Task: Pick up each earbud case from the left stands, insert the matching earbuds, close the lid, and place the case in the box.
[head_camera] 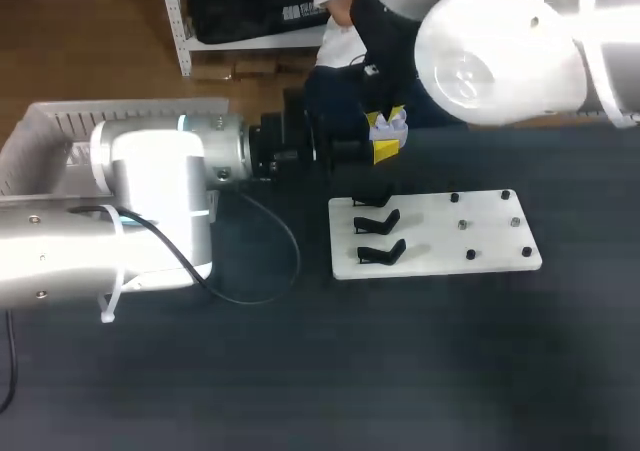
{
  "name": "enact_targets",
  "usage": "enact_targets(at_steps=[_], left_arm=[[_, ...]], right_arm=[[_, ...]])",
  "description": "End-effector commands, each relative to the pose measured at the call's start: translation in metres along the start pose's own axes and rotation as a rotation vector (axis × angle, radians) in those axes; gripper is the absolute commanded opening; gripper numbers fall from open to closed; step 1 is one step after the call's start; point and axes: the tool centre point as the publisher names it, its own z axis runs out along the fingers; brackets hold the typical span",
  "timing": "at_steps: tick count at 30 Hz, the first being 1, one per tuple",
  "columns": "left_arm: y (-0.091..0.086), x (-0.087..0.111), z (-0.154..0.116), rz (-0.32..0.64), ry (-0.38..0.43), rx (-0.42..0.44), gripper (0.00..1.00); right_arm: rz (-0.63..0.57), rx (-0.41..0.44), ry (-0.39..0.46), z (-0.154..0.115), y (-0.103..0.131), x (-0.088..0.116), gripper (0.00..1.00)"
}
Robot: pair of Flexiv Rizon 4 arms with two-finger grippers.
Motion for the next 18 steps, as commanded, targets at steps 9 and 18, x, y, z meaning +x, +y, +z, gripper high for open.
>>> enact_targets(at_steps=[9, 18], left_arm=[[-0.0022, 0.0013, -0.0001, 0.005, -0.006, -0.008, 0.0], [-0.0022, 0.0013, -0.0001, 0.005, -0.006, -0.008, 0.0]], right_arm=[[-0.004, -0.003, 0.032, 0.0022, -0.0077, 0.001, 0.0], [-0.017, 0.0, 0.045, 0.0043, -0.008, 0.005, 0.0]])
